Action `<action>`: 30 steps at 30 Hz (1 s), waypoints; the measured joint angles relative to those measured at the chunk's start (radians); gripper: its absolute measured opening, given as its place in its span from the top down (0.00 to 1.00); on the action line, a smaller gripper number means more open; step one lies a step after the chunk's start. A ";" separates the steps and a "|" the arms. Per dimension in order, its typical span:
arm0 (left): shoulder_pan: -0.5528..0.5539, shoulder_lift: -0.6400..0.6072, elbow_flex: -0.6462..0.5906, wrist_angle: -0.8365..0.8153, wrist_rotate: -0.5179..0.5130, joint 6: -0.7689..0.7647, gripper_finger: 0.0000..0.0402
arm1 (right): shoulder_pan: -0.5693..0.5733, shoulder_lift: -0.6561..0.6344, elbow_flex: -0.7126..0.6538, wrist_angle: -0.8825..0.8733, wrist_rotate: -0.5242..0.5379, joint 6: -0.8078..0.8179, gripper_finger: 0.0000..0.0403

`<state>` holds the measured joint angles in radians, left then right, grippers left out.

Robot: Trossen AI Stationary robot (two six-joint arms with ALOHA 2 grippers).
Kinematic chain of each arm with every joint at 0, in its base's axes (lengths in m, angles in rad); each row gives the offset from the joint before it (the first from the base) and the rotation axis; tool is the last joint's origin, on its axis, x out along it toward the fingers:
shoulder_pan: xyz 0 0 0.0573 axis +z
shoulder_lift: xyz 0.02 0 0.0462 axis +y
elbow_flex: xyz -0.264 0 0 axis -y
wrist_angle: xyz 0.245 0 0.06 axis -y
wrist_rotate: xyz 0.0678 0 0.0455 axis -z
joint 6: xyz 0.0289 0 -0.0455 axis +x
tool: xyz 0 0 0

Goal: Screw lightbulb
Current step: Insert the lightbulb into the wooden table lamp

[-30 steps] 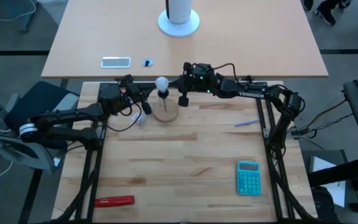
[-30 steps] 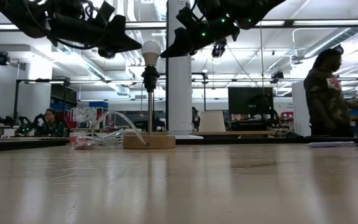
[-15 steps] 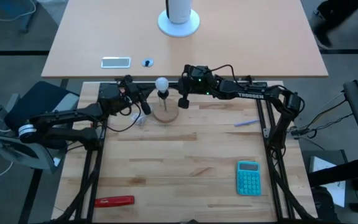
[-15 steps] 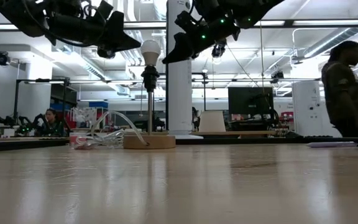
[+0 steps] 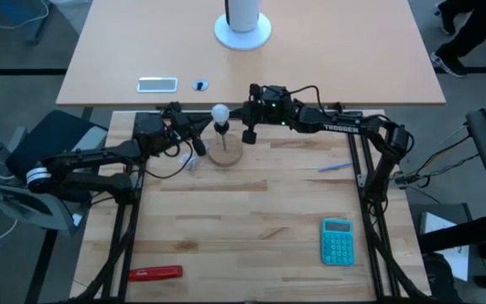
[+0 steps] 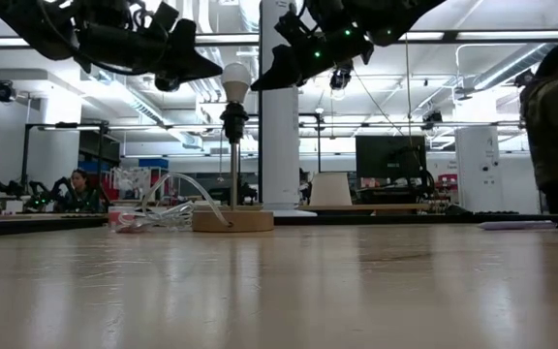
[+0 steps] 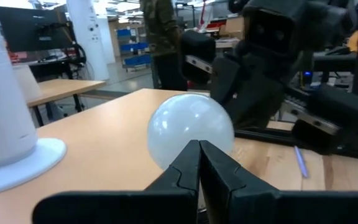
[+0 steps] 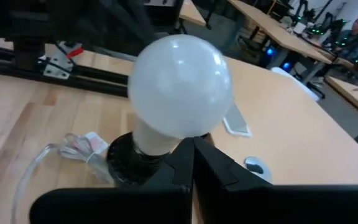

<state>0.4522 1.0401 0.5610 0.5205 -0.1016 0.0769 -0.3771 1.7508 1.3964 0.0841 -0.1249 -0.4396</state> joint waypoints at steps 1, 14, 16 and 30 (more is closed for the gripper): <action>0.000 0.000 0.000 0.000 -0.004 -0.001 1.00 | 0.003 0.000 0.000 -0.006 0.000 -0.003 0.99; -0.001 -0.005 0.000 -0.025 -0.039 -0.040 1.00 | 0.024 -0.002 0.000 -0.052 0.013 0.012 0.99; -0.006 -0.011 0.000 -0.037 -0.039 -0.050 1.00 | 0.021 -0.005 0.000 -0.058 0.052 0.015 0.99; -0.012 -0.021 0.000 -0.041 0.032 -0.053 1.00 | -0.003 -0.002 0.001 0.031 0.042 -0.004 0.99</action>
<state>0.4403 1.0189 0.5607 0.4793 -0.0696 0.0238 -0.3806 1.7489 1.3971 0.1152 -0.0827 -0.4438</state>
